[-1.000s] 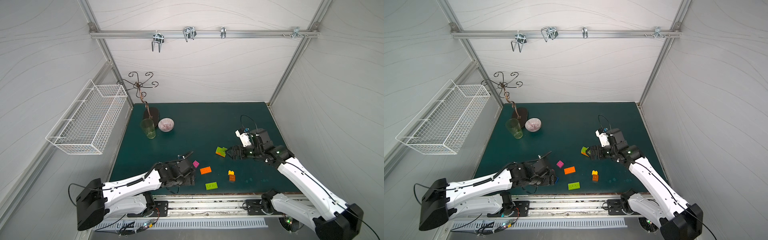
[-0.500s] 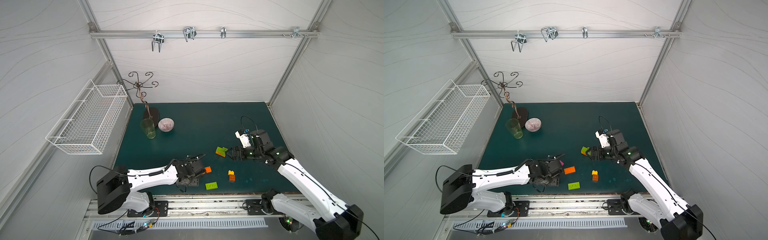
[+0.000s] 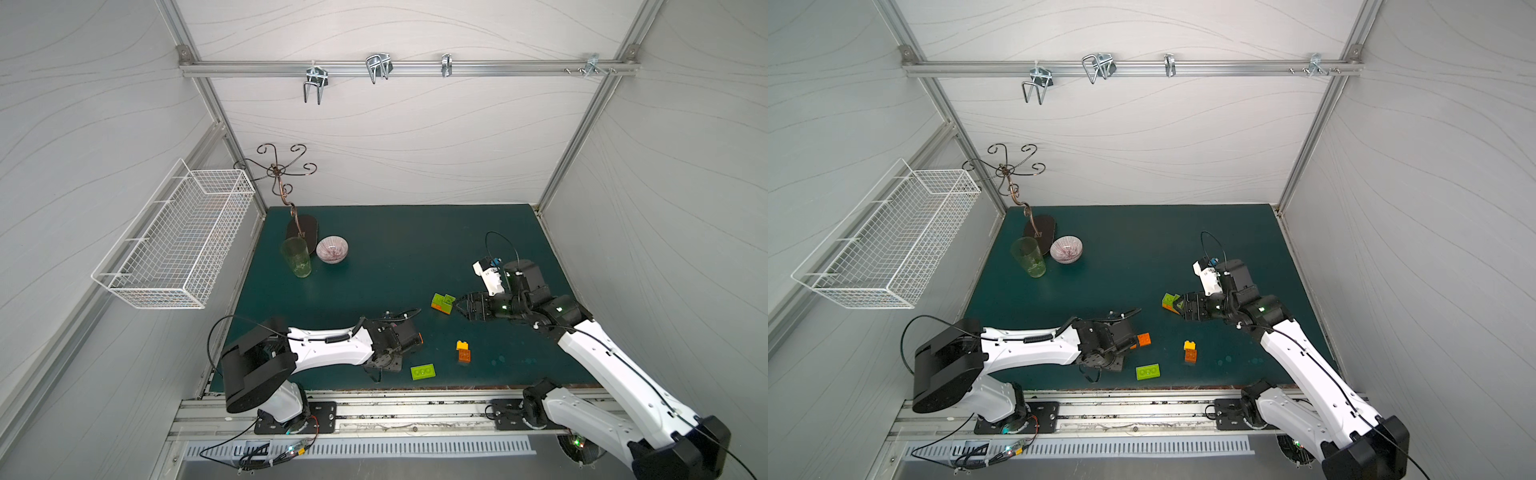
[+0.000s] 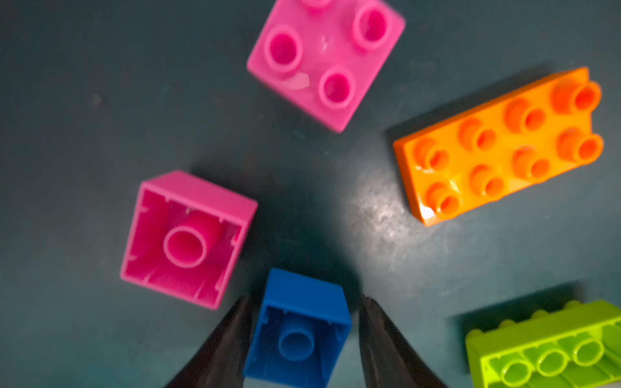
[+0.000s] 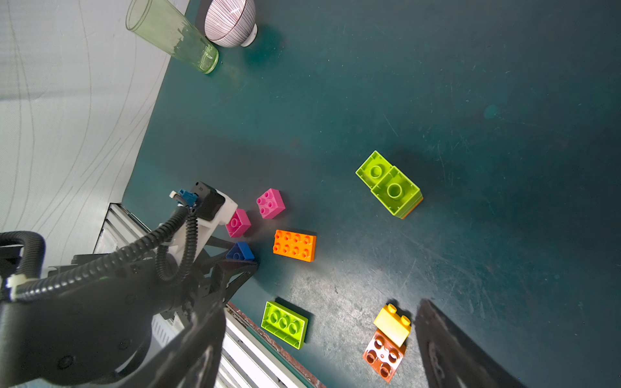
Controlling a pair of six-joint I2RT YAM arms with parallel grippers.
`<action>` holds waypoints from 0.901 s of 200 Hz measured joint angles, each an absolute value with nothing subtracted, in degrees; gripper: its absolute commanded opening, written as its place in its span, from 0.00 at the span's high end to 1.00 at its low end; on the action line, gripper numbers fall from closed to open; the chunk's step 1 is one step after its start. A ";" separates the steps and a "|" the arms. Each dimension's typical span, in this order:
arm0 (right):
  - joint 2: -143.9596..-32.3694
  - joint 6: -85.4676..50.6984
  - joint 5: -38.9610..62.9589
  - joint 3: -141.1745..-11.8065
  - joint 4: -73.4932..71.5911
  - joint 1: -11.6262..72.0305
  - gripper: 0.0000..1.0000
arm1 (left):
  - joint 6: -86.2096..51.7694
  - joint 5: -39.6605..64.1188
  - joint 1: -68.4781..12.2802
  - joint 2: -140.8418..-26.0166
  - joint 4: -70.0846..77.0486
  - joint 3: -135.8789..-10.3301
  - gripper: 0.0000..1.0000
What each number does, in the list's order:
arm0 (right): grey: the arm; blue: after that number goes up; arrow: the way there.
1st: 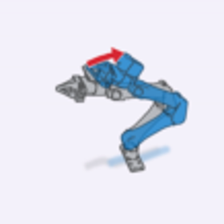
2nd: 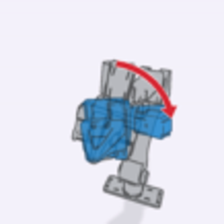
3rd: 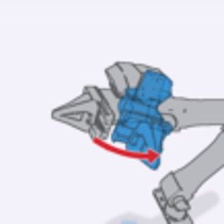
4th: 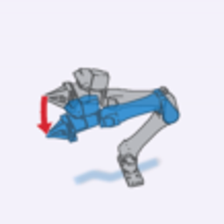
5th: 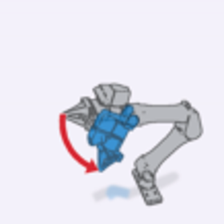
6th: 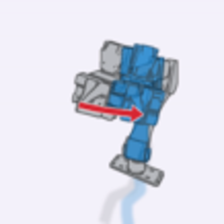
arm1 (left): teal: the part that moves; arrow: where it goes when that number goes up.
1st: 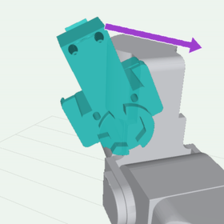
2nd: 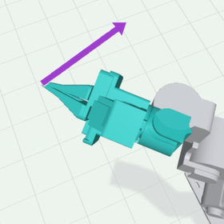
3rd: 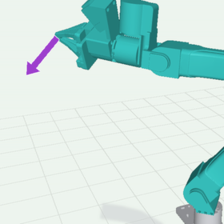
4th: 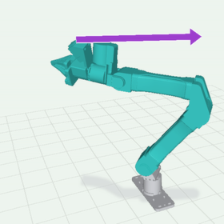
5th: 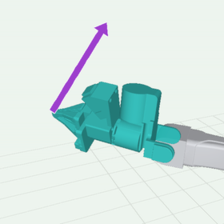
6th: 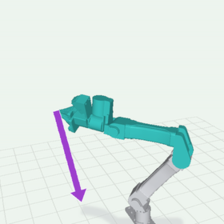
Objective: Assemble the letter p with lego
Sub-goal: Move the lego brick at the center of the board, then pick up the lego brick from the center of the board.
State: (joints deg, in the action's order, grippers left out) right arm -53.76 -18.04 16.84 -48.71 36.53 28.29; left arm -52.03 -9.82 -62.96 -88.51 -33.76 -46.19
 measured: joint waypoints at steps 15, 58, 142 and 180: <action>-53.65 -18.04 16.84 -48.71 36.58 28.16 0.12 | -50.43 -10.13 -62.96 -89.43 -32.82 -46.68 0.55; -53.39 -18.04 16.84 -48.71 36.91 27.75 0.13 | -47.16 -9.65 -62.96 -91.15 -30.57 -47.90 0.55; -55.20 -17.61 20.08 -48.71 38.57 27.64 0.15 | -44.14 -8.27 -62.92 -84.62 -29.36 -47.64 0.13; -60.38 -16.64 20.25 -48.88 38.98 32.88 0.22 | -44.10 -8.54 -58.41 -71.42 -30.70 -43.46 0.11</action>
State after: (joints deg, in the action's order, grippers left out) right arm -60.38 -16.64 20.25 -48.88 38.98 32.88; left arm -44.10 -8.54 -58.41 -71.42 -30.70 -43.46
